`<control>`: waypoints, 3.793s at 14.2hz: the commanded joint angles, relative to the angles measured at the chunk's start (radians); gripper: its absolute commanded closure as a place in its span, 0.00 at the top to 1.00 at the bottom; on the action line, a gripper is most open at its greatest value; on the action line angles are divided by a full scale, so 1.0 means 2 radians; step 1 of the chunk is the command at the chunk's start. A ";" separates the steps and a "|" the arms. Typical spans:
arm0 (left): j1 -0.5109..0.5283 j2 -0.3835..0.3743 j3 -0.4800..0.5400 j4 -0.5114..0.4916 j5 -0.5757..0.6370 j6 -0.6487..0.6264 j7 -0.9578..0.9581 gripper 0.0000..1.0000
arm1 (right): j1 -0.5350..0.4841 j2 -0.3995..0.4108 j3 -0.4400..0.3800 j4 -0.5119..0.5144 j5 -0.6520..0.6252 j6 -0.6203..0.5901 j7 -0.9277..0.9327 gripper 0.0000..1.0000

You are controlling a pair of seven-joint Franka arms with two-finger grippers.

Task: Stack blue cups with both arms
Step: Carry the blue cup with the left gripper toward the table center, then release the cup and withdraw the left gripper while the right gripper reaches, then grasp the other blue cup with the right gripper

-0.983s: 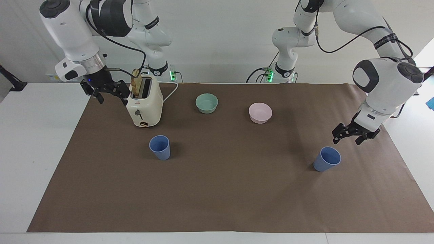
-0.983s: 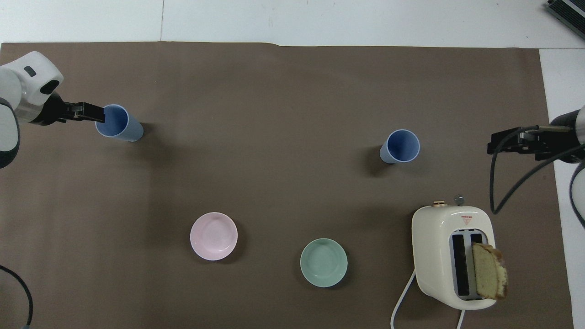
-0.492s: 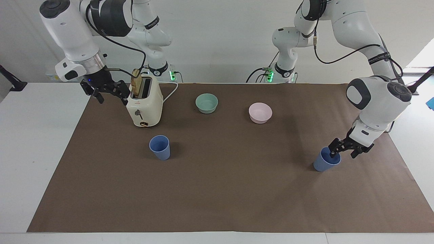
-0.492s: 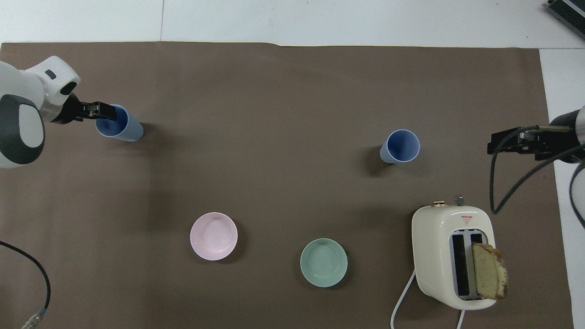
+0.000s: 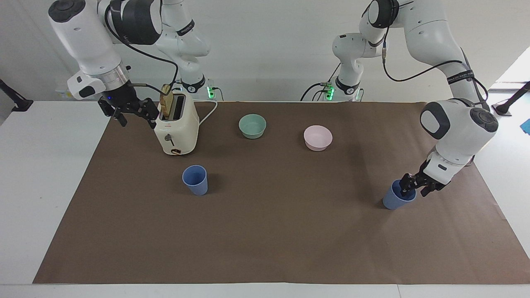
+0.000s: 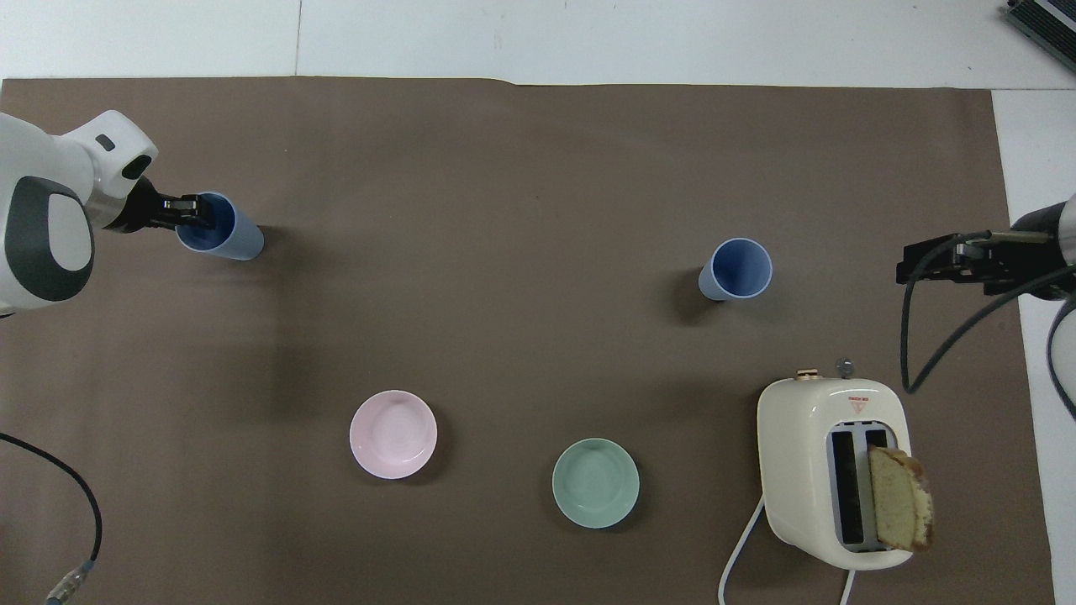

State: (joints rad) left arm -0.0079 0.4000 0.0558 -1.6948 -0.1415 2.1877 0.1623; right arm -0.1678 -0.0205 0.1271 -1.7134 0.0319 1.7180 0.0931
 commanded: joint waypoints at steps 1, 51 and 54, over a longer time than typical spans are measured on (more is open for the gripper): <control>0.004 -0.006 -0.002 -0.003 -0.008 -0.008 0.009 0.00 | -0.009 -0.015 0.004 -0.018 0.002 0.013 -0.012 1.00; -0.071 -0.157 0.002 0.107 0.055 -0.257 -0.055 1.00 | 0.057 0.133 0.007 -0.088 0.003 0.225 -0.005 1.00; -0.048 -0.159 0.002 0.118 0.055 -0.279 -0.002 1.00 | 0.059 0.138 0.007 -0.090 0.004 0.240 -0.011 1.00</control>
State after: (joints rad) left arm -0.1391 0.0630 0.0707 -1.4997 -0.0196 1.6733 0.0913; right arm -0.0453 0.2619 0.1383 -1.8789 0.0329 2.1757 0.0931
